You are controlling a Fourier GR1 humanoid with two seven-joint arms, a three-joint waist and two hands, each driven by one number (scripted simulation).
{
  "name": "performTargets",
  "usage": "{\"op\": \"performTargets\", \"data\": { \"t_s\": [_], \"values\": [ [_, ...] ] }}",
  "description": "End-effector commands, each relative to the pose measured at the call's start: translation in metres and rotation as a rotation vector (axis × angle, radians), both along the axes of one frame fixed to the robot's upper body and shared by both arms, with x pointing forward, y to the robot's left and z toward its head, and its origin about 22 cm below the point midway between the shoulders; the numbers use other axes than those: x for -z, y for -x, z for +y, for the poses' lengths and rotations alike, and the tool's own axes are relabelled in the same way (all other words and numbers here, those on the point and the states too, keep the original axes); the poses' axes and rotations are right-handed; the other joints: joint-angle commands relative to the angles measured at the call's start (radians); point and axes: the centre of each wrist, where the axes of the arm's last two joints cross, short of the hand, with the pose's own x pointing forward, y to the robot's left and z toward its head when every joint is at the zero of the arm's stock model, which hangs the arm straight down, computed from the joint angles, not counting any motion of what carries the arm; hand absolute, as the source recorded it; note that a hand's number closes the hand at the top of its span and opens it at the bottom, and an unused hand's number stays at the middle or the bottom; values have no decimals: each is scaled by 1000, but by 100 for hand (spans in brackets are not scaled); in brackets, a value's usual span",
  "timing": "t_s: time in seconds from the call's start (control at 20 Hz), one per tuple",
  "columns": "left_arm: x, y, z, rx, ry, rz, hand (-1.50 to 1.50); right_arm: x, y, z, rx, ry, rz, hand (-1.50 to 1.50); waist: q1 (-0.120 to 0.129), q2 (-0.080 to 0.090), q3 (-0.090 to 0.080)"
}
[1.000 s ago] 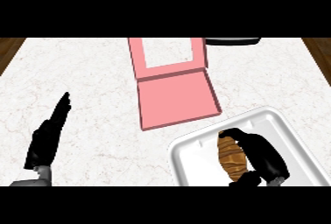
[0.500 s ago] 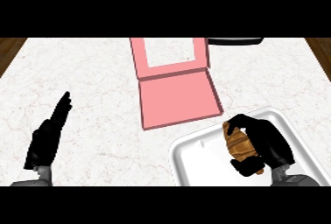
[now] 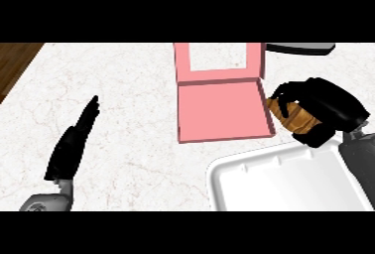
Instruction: Pick the croissant from the tray and place it in the cardboard box
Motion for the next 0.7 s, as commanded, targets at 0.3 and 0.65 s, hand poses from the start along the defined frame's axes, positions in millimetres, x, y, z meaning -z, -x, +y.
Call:
{"op": "performTargets", "data": {
  "t_s": [0.3,0.65],
  "values": [
    [4,-1,2,-10,-9,22,0,-64,-58,-52,-397,-377,6,150,-16,-10,0],
    [4,-3,3,-10,-14,25,0,-91,-88,-39,-575,-588,73,150,-21,-15,-3]
  ]
}}
